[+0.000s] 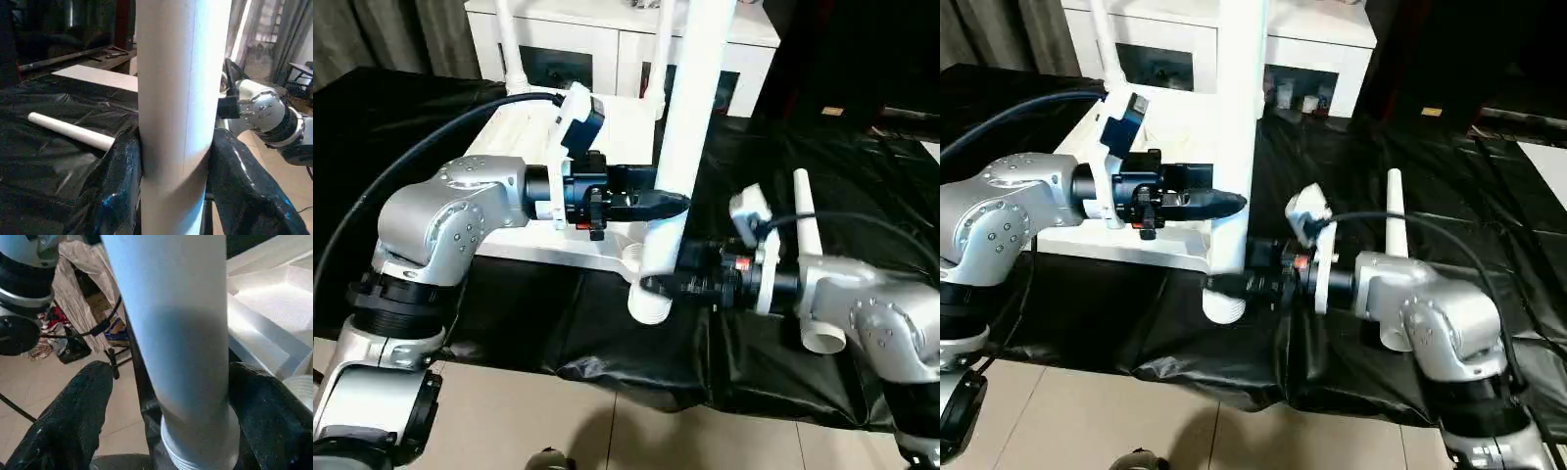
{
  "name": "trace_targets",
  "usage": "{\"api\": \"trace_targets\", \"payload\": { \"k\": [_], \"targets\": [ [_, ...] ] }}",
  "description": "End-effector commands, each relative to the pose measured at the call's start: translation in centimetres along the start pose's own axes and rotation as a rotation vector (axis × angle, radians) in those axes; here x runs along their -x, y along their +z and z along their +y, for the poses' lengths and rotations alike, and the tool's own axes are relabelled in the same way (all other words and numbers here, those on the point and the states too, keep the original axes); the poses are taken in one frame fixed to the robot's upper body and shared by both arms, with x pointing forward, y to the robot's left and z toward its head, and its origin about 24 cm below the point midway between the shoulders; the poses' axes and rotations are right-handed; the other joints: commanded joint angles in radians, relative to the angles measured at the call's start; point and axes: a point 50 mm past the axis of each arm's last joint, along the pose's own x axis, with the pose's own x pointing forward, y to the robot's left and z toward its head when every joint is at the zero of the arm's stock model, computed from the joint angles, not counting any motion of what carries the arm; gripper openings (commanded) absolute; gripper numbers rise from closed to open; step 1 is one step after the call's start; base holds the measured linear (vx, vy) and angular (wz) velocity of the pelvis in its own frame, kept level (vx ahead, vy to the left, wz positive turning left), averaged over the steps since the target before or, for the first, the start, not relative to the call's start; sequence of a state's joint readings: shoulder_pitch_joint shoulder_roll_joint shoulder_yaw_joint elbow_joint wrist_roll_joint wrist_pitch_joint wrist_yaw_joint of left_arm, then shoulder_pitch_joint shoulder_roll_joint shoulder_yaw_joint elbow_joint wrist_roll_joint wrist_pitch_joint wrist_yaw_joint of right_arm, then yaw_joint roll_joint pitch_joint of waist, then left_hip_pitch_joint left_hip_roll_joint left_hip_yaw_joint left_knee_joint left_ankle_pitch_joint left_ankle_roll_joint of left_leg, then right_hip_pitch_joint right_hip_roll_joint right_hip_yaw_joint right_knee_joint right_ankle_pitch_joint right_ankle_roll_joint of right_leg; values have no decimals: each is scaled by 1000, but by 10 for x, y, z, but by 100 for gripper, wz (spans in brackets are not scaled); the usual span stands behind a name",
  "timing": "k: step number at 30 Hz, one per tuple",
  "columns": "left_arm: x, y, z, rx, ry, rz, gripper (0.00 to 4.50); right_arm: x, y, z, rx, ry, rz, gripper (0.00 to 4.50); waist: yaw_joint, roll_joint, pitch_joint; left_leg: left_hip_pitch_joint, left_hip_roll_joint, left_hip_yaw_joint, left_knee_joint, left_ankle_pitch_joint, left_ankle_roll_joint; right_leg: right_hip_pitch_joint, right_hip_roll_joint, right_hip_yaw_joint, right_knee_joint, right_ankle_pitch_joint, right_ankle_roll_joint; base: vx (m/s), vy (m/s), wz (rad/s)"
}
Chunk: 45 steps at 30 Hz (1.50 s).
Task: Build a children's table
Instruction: Pick table leg
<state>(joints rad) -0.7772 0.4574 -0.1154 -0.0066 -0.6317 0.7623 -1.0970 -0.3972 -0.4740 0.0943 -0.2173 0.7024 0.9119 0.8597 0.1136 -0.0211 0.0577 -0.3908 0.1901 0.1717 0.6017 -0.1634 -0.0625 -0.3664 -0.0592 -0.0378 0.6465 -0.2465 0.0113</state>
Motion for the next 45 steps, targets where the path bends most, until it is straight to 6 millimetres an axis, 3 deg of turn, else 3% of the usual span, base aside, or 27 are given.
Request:
{"api": "trace_targets", "payload": {
  "k": [1,11,12,29,35,38,41,44,45],
  "targets": [
    [-3,7,-3,-40,-30,2,179,-1,1,3,34,6,13,392,1,1,-70,26,35,-7,-67,-100,-27,36,-73,39,-68,34,-218,0,0,0],
    [-7,3,-7,-48,-75,22,179,-6,0,5,73,21,16,392,1,0,-71,26,34,-6,-65,-95,-22,37,-72,40,-65,58,-227,0,0,0],
    [-7,3,-7,-49,-75,23,179,-6,0,5,75,24,19,363,1,2,-71,26,35,-7,-65,-96,-22,37,-73,40,-65,57,-227,0,0,0],
    [-9,4,-7,-51,-91,21,179,-9,-5,6,88,39,33,225,1,2,-72,26,35,-7,-64,-94,-19,38,-72,40,-63,68,-232,0,0,0],
    [-8,5,-7,-51,-83,15,179,-10,-6,6,93,32,30,199,2,2,-72,26,35,-7,-64,-93,-17,38,-72,39,-63,73,-234,0,0,0],
    [-5,2,-2,-55,7,36,179,-10,-5,4,104,9,17,196,1,4,-74,26,35,-8,-63,-89,-18,38,-71,39,-61,89,-235,0,0,0],
    [0,-1,-1,8,20,28,249,-9,-3,2,110,-27,-11,194,1,2,-74,26,34,-7,-63,-87,-17,38,-71,39,-59,88,-239,0,0,0],
    [5,-6,0,54,31,39,254,-9,-2,-1,117,-69,-44,193,0,3,-73,27,34,-7,-63,-93,-17,37,-70,39,-61,74,-237,0,0,0],
    [6,-7,0,60,35,40,275,-8,-1,-2,121,-78,-51,191,0,3,-72,27,35,-7,-64,-93,-20,36,-71,39,-62,67,-234,0,0,0]
  ]
}}
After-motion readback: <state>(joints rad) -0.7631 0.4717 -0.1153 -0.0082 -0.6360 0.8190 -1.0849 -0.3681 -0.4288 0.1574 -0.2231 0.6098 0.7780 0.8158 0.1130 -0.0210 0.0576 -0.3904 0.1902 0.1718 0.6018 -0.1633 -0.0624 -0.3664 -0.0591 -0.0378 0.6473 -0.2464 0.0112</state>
